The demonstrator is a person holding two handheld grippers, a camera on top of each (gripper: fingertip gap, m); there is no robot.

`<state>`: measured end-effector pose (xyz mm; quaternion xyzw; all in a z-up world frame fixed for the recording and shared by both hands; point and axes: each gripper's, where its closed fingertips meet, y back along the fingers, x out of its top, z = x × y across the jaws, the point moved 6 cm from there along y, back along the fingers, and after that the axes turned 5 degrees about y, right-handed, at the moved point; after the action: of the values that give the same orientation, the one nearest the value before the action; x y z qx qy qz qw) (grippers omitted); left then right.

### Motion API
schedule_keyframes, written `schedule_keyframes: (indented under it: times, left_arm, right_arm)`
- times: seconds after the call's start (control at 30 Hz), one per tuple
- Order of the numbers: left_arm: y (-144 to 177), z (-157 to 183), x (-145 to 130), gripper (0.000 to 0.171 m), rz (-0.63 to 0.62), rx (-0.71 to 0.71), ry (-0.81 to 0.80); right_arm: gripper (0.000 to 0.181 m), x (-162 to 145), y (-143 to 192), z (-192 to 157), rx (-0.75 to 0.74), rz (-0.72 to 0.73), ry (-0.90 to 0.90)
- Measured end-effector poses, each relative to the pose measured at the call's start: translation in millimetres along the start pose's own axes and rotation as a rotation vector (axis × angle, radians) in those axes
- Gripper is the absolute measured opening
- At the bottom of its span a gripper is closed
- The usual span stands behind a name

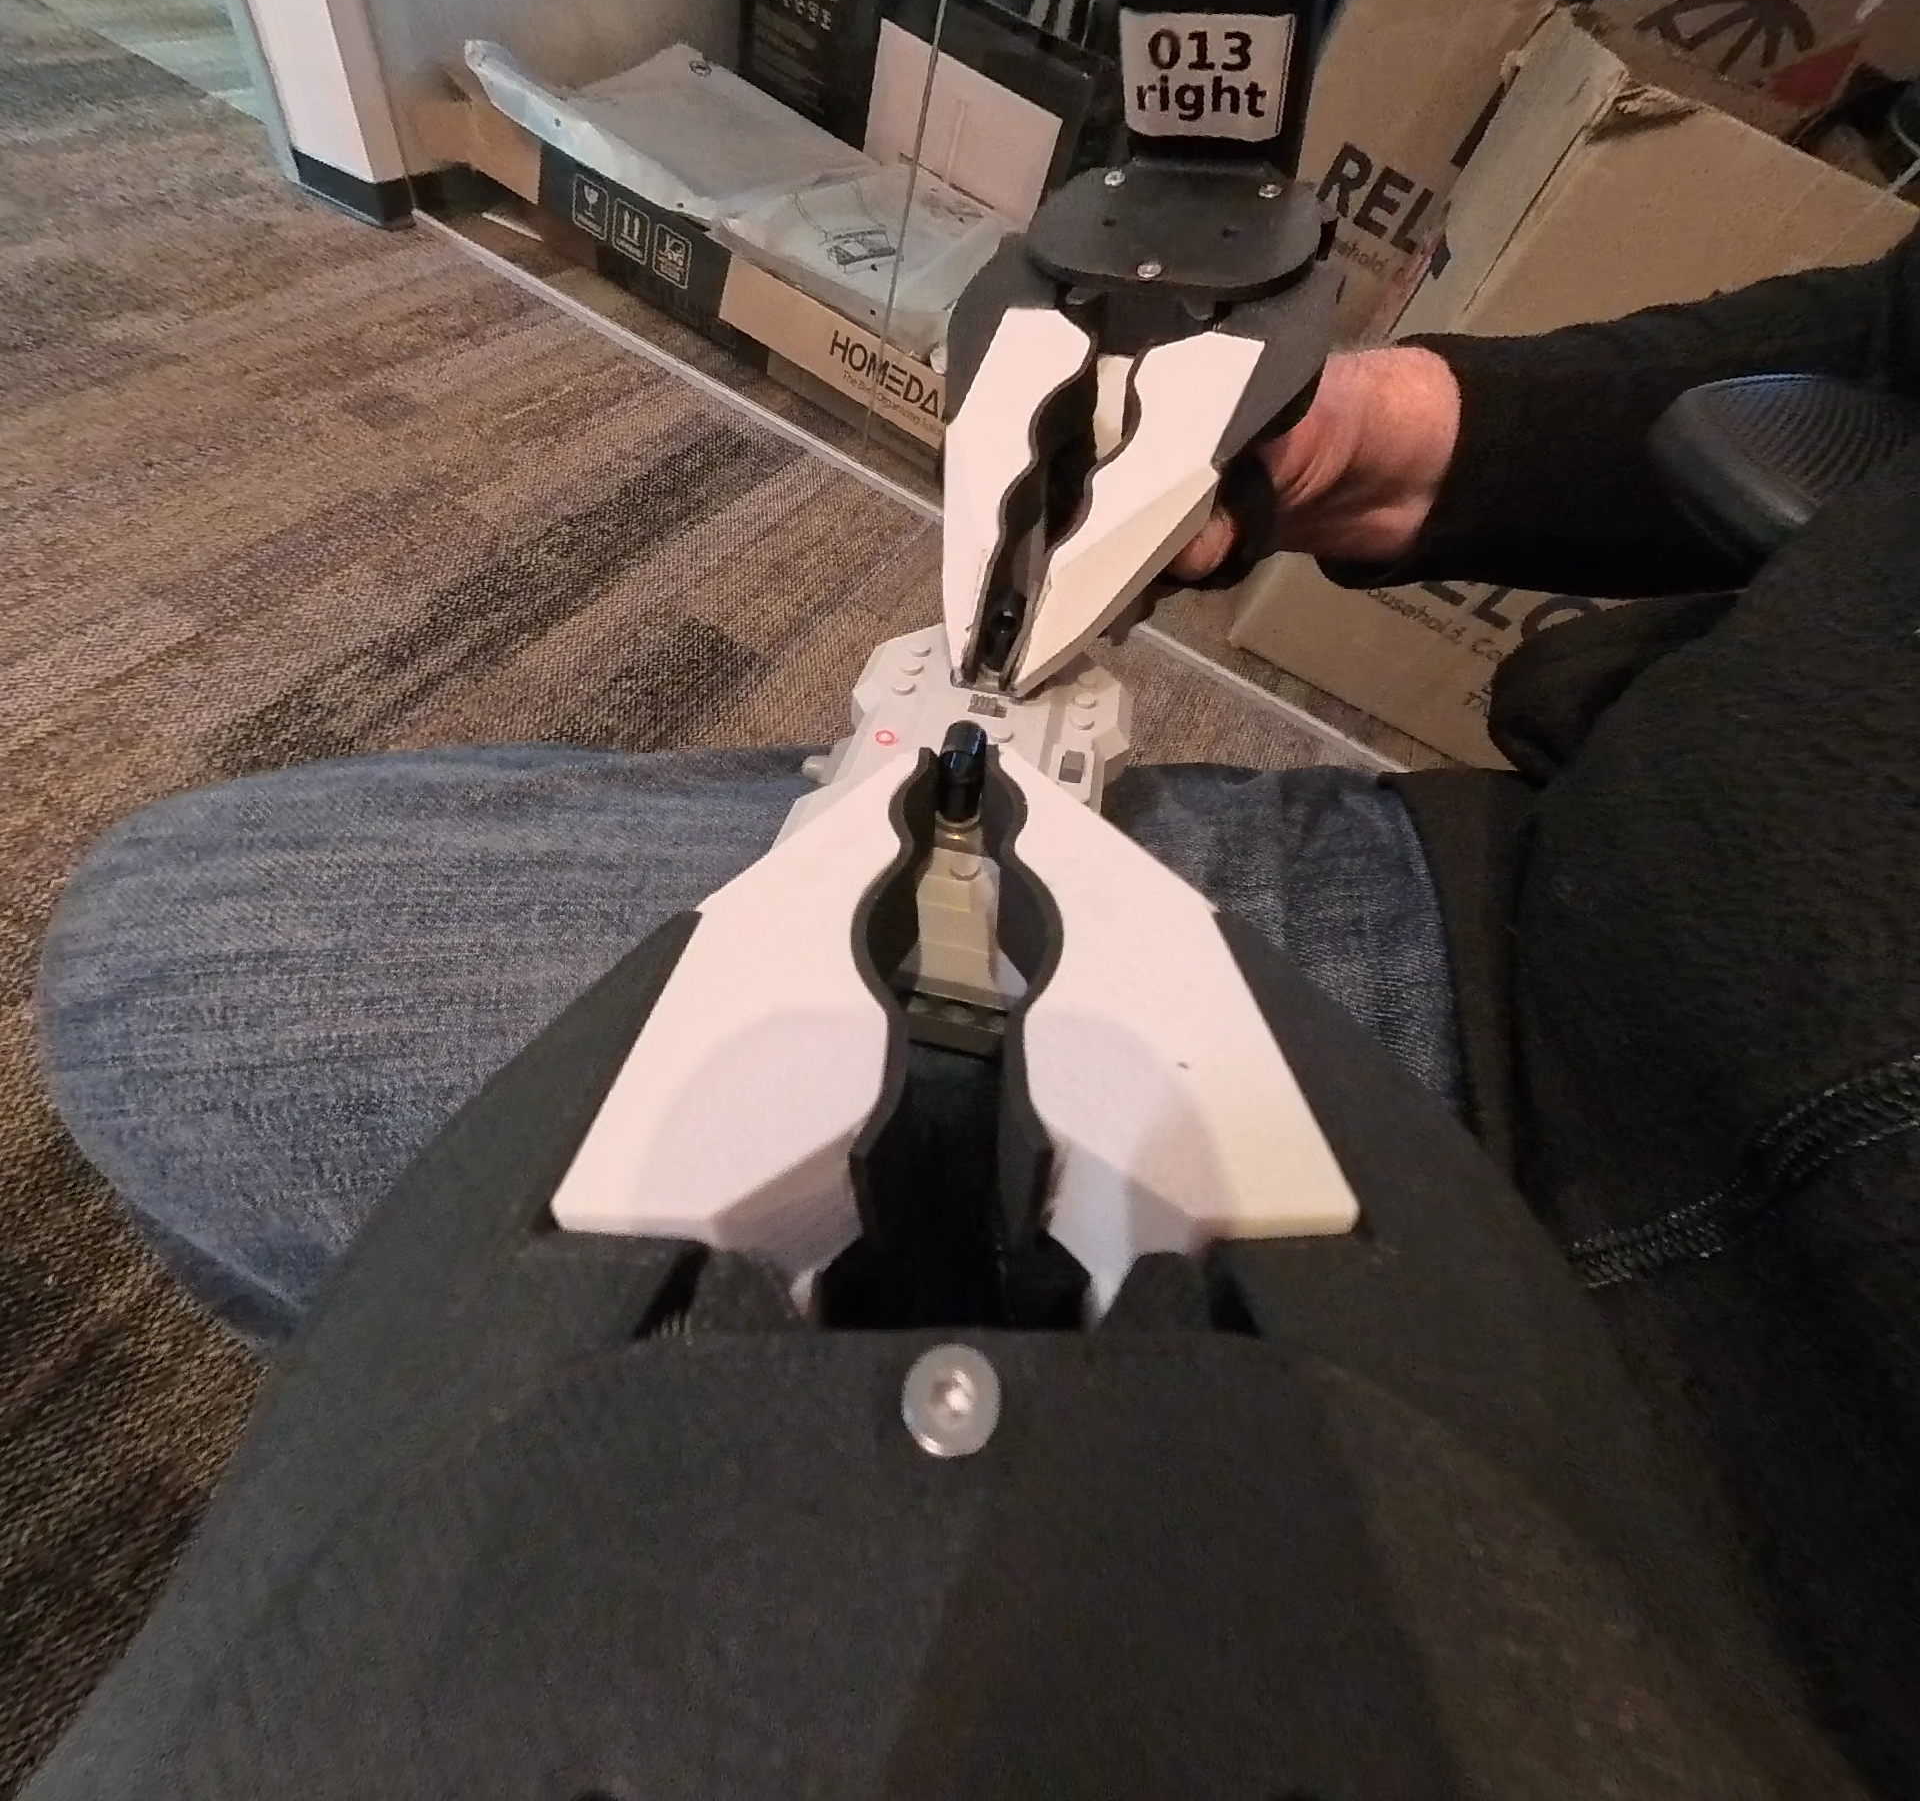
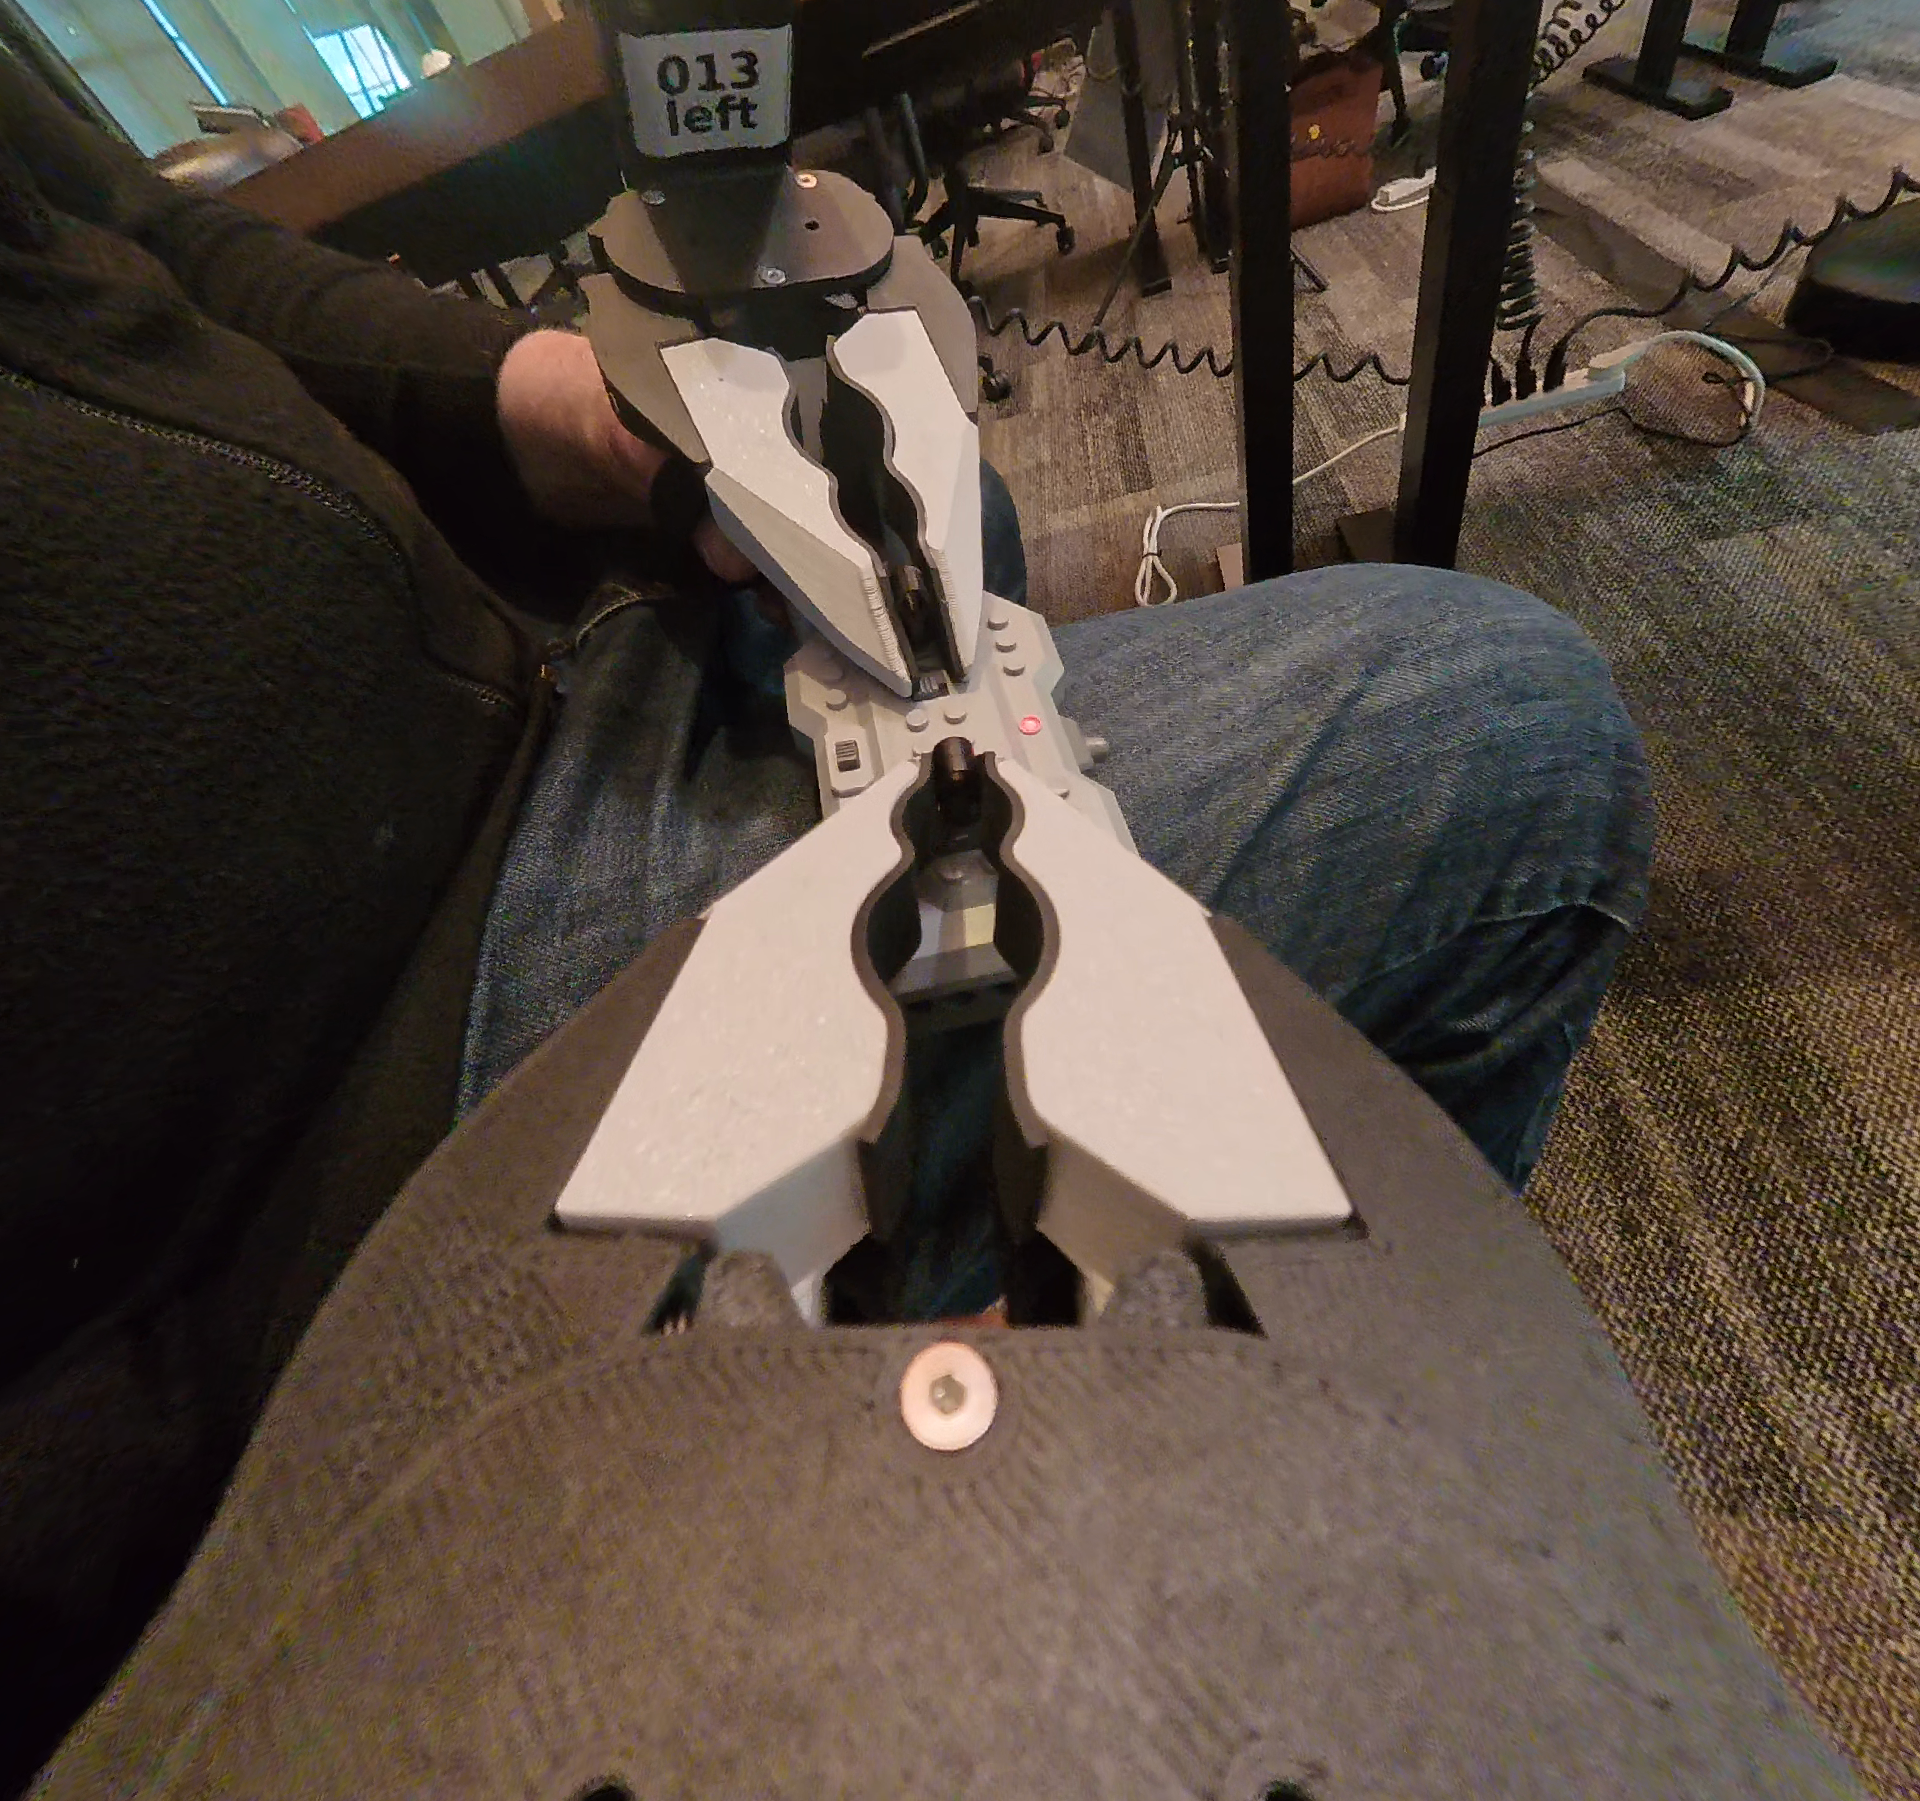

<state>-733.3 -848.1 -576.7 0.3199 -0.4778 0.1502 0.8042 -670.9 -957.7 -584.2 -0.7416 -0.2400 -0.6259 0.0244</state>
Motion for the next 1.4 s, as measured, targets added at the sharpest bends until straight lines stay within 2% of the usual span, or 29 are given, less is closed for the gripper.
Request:
schedule_keyframes:
  times: [0.17, 0.23, 0.33, 0.43, 0.67, 0.73, 0.83, 0.93, 1.03, 1.2, 1.4]
  left_arm:
    - [-1.9, -2.0, 1.4, 0.006, -0.019, -0.008, 0.038]
    - [-3.5, -4.7, 2.4, 0.006, -0.027, -0.014, 0.106]
    - [-5.1, -9.5, 2.9, 0.006, -0.013, -0.044, 0.249]
    - [-6.7, -11.8, 3.4, 0.006, -0.015, -0.055, 0.329]
    - [-6.0, -10.4, 3.1, 0.007, -0.011, -0.079, 0.393]
    - [-4.7, -7.2, 4.1, 0.007, 0.011, -0.076, 0.311]
    - [-4.9, 0.7, 1.0, 0.006, 0.018, -0.023, 0.092]
    - [-3.1, 5.9, -3.2, 0.005, 0.014, -0.021, -0.106]
    - [-1.6, 10.8, -5.1, 0.005, -0.01, -0.004, -0.268]
    - [-0.5, 13.1, -7.2, 0.005, -0.026, 0.019, -0.375]
    - [-0.5, 14.2, -7.0, 0.005, -0.028, 0.028, -0.388]
  right_arm:
    - [0.005, 0.1, 0.4, 0.4, -0.016, -0.023, 0.036]
    - [0.005, -0.9, 0.7, 3.8, 0.0, -0.018, -0.033]
    - [0.005, -4.0, 1.1, 11.3, 0.043, 0.019, -0.232]
    - [0.005, -6.3, 1.2, 13.8, 0.066, 0.033, -0.321]
    - [0.005, -3.6, 1.4, 10.8, 0.056, 0.006, -0.257]
    - [0.005, -2.0, 2.0, 8.8, 0.054, 0.012, -0.205]
    - [0.005, -2.9, 2.1, 4.8, 0.02, -0.01, -0.087]
    - [0.005, -3.1, 1.7, -4.6, -0.023, -0.026, 0.126]
    - [0.005, -2.7, 1.0, -10.8, -0.064, -0.037, 0.249]
    - [0.005, -2.5, -0.2, -15.0, -0.094, -0.053, 0.331]
    - [0.005, -1.9, 0.2, -15.6, -0.096, -0.062, 0.333]
